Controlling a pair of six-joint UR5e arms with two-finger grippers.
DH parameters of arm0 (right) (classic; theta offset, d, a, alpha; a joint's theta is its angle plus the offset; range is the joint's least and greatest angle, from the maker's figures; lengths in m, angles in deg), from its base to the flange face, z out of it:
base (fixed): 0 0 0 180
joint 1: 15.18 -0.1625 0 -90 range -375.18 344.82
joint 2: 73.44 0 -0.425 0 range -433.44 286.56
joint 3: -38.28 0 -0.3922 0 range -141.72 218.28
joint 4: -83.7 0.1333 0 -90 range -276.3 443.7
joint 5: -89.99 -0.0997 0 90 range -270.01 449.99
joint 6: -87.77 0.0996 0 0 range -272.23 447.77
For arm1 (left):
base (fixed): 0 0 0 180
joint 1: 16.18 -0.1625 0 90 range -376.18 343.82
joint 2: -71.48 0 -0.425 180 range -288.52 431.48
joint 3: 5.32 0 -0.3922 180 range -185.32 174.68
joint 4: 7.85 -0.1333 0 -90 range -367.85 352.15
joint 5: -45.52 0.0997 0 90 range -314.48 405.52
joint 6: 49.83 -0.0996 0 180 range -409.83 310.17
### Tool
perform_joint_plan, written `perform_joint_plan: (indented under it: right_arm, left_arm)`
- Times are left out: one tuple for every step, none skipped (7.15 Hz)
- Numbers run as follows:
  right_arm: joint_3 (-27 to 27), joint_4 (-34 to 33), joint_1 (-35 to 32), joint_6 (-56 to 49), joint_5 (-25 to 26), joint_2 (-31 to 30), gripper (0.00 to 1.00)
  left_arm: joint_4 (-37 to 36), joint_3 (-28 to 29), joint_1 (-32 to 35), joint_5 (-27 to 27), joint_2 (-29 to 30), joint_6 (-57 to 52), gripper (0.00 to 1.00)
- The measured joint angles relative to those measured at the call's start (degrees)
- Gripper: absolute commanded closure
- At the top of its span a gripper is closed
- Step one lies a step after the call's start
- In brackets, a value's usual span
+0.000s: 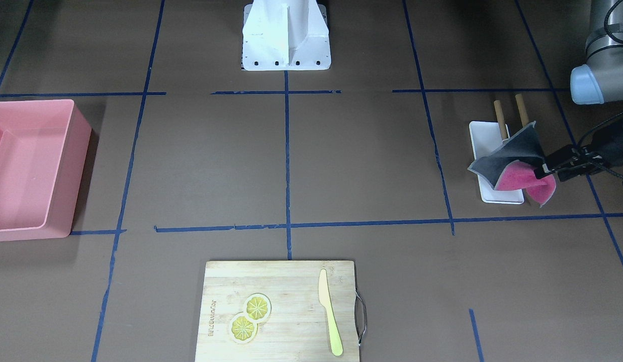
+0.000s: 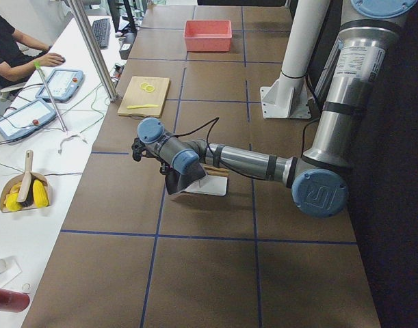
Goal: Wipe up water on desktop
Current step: 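Lower the left gripper onto the pink-and-grey cloth and grasp it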
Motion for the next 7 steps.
perform_joint_plan:
  right_arm:
    - [0.0,0.0,0.0,0.0,0.0,0.0,0.0]
    - [0.0,0.0,0.0,0.0,-0.1,0.0,0.0]
    - [0.0,0.0,0.0,0.0,-0.1,0.0,0.0]
    - [0.1,0.0,0.0,-0.1,-0.1,0.0,0.0]
    - [0.1,0.0,0.0,-0.1,-0.1,0.0,0.0]
    - [0.1,0.0,0.0,-0.1,-0.1,-0.1,0.0]
    - [0.1,0.0,0.0,-0.1,-0.1,-0.1,0.0]
  left_arm:
    - [-0.1,0.3,0.0,0.3,0.1,-0.1,0.24]
    - [0.0,0.8,0.0,0.4,0.3,-0.3,0.24]
    - [0.0,1.3,0.0,0.5,0.3,-0.4,0.24]
    - [0.1,1.7,0.0,0.5,0.4,-0.5,0.24]
    - [0.2,2.0,0.0,0.5,0.3,-0.5,0.32]
    - [0.2,2.0,0.0,0.5,0.3,-0.5,0.46]
    - [0.2,2.0,0.0,0.5,0.3,-0.5,0.6]
